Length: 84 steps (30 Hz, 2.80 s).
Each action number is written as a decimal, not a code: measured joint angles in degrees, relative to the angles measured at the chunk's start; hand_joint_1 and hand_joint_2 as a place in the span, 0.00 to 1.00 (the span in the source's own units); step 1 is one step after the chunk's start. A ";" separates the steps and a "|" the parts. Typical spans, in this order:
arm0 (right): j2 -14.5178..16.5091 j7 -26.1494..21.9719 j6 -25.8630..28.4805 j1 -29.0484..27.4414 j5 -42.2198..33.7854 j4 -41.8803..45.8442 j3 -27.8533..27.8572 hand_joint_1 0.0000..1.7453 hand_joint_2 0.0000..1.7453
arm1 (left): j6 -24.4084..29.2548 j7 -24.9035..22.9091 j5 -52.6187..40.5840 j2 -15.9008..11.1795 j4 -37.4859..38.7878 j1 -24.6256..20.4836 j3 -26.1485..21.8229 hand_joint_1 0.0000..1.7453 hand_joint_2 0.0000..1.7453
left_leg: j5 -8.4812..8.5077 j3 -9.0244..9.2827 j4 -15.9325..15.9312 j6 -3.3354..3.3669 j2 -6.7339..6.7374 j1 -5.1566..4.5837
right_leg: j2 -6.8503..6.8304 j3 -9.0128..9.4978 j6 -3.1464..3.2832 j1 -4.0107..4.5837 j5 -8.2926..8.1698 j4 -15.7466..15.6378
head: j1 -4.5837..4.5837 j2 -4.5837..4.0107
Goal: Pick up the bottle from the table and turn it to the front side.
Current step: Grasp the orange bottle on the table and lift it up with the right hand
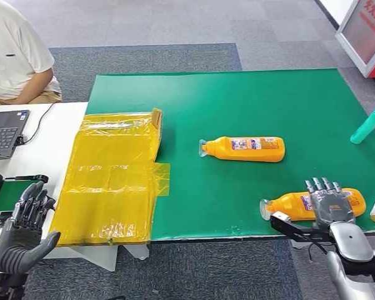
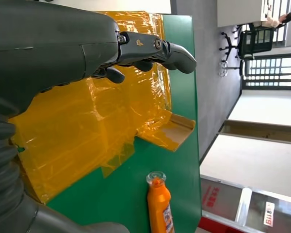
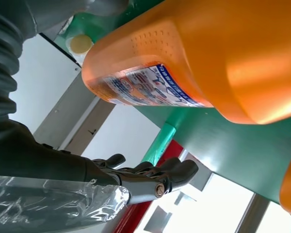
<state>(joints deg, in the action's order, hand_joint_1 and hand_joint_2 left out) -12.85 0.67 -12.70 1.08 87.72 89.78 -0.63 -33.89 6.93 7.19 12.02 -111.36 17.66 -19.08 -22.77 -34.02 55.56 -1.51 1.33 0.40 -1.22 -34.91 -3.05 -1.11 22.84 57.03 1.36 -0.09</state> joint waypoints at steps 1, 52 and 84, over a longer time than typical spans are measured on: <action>0.00 -0.01 -0.04 0.00 0.01 -0.14 0.18 0.00 1.00 | 0.01 0.00 0.02 0.00 0.00 0.00 0.00 0.00 1.00 | 0.00 0.00 0.00 0.00 0.00 0.00 | 0.00 0.00 0.00 0.00 0.00 0.00 | 0.00 0.00; -4.11 0.30 4.68 7.40 0.10 -17.14 1.47 0.00 1.00 | 3.09 0.67 2.79 -2.22 -0.02 0.09 5.52 0.00 1.00 | 0.02 -0.02 0.00 0.03 0.00 -0.01 | 0.00 0.02 -0.06 -0.02 -0.04 0.00 | 0.00 -0.01; -0.64 -5.01 8.81 13.16 -5.88 -25.39 -0.74 1.00 1.00 | 3.03 0.61 3.61 -2.69 -0.42 1.44 6.07 0.00 1.00 | 0.16 0.14 0.00 0.04 0.00 0.00 | 0.01 0.15 0.01 0.01 -0.20 -0.01 | -0.01 -0.01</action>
<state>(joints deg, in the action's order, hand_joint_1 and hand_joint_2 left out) -13.49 -4.34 -3.89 14.24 81.84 64.39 -1.37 -30.86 7.54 10.80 9.33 -111.78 19.10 -13.01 -22.60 -33.88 55.56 -1.47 1.33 0.40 -1.21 -34.77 -3.04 -1.11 22.64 57.02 1.35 -0.10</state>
